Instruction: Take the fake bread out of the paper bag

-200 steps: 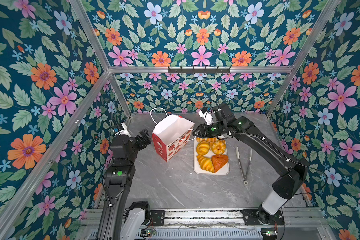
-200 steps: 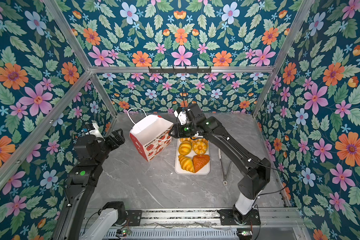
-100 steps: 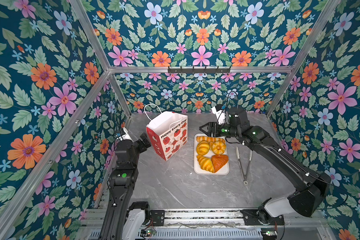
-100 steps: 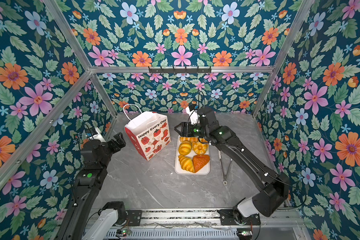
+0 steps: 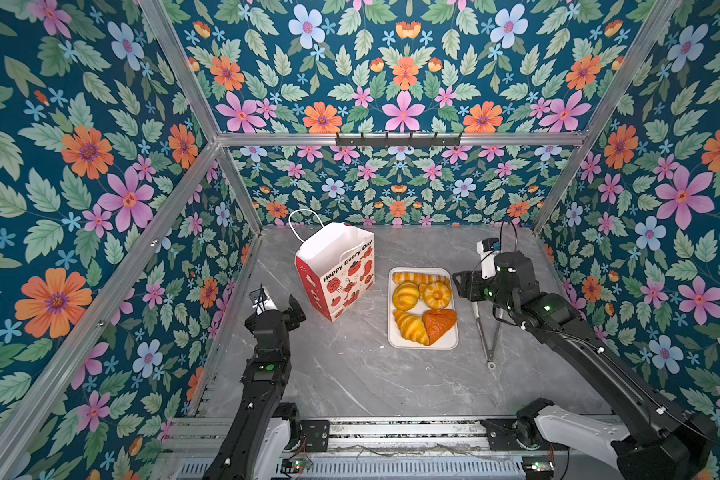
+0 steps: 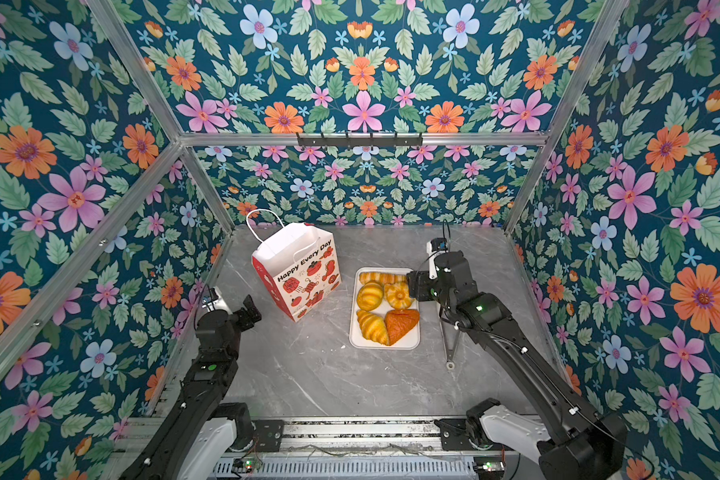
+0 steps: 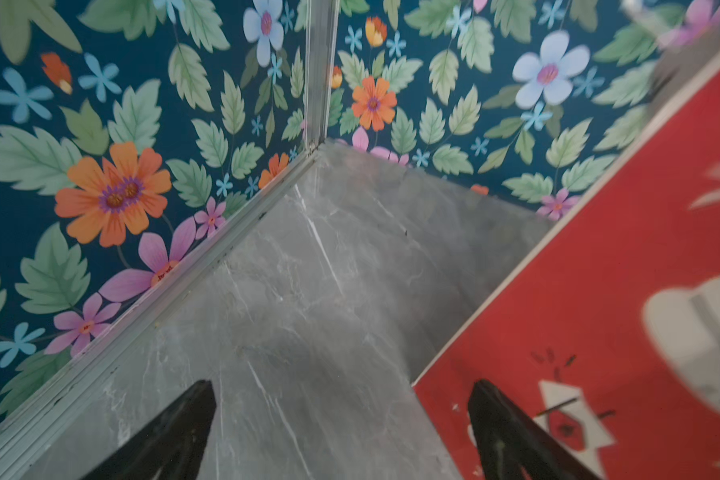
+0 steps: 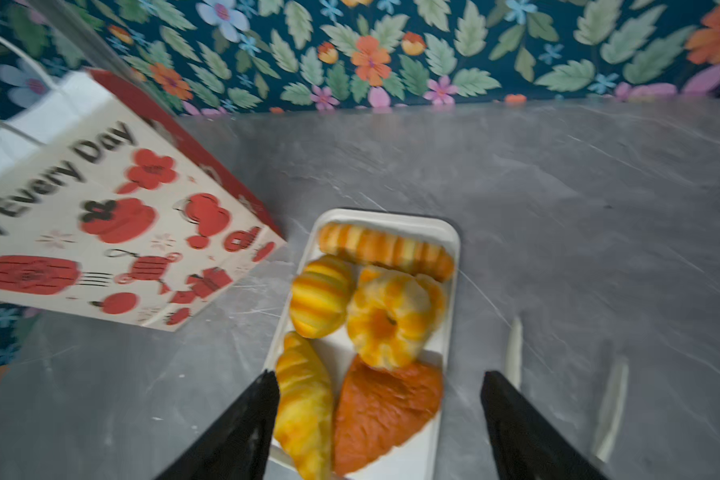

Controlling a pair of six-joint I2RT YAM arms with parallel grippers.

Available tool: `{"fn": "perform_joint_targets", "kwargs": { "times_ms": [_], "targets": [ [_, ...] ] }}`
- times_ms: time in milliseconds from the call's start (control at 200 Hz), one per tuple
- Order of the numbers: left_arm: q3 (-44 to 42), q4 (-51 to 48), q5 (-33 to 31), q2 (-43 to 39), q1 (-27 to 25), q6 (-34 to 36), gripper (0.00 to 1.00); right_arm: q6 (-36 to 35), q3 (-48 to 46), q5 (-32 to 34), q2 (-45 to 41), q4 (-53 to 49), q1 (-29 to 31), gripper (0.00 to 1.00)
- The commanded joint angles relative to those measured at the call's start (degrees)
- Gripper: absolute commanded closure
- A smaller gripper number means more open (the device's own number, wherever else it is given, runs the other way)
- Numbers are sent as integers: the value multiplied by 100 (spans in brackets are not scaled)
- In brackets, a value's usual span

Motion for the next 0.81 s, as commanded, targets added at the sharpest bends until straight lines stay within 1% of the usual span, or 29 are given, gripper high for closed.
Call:
{"fn": "perform_joint_targets", "kwargs": {
  "times_ms": [0, 70, 165, 215, 320, 415, 490, 520, 545, 620, 670, 690, 715, 735, 755, 800],
  "targets": [
    [-302, 1857, 253, 423, -2, 502, 1, -292, -645, 638, -354, 253, -236, 20],
    [-417, 2460, 383, 839, 3, 678, 1, -417, -1062, 955, -577, 524, -372, 18],
    [-474, 3063, 470, 1358, 4, 842, 0, -221, -1455, 1227, -716, 884, -534, 17],
    [-514, 3447, 429, 1669, 4, 866, 0, -233, -1677, 1543, -727, 1175, -546, 17],
    [-497, 4227, 477, 2409, 12, 954, 0, -268, -2008, 1994, -617, 1601, -579, 17],
    [-366, 4847, 600, 3162, 13, 1099, 0, -463, -2370, 2265, -437, 2308, -601, 17],
    [-374, 5494, 473, 3768, 13, 1238, 0, -629, -2647, 2523, -266, 2957, -624, 17],
    [-415, 5938, 422, 4023, 24, 1260, 0, -713, -2775, 2650, -189, 3306, -650, 17],
    [-394, 6007, 413, 4144, 45, 1214, 0, -778, -2872, 2726, -129, 3580, -673, 17],
    [-375, 6263, 462, 4604, 79, 1163, 0, -927, -3097, 2667, 61, 4287, -916, 17],
    [-310, 6674, 535, 4937, 90, 1282, 0, -978, -3226, 2426, 249, 4683, -1146, 17],
    [-243, 6521, 631, 4851, 92, 1283, 0, -971, -3264, 2319, 329, 4802, -1248, 17],
    [-116, 5894, 650, 4702, 90, 1242, 0, -958, -3297, 2211, 460, 4911, -1377, 17],
    [-30, 5601, 664, 4671, 89, 1228, 0, -934, -3299, 2165, 549, 4959, -1464, 17],
    [15, 5568, 655, 4719, 89, 1246, 0, -914, -3295, 2116, 641, 4992, -1549, 17],
    [13, 5863, 674, 4842, 89, 1329, 0, -932, -3318, 2027, 841, 5152, -1701, 17]
  ]
}}
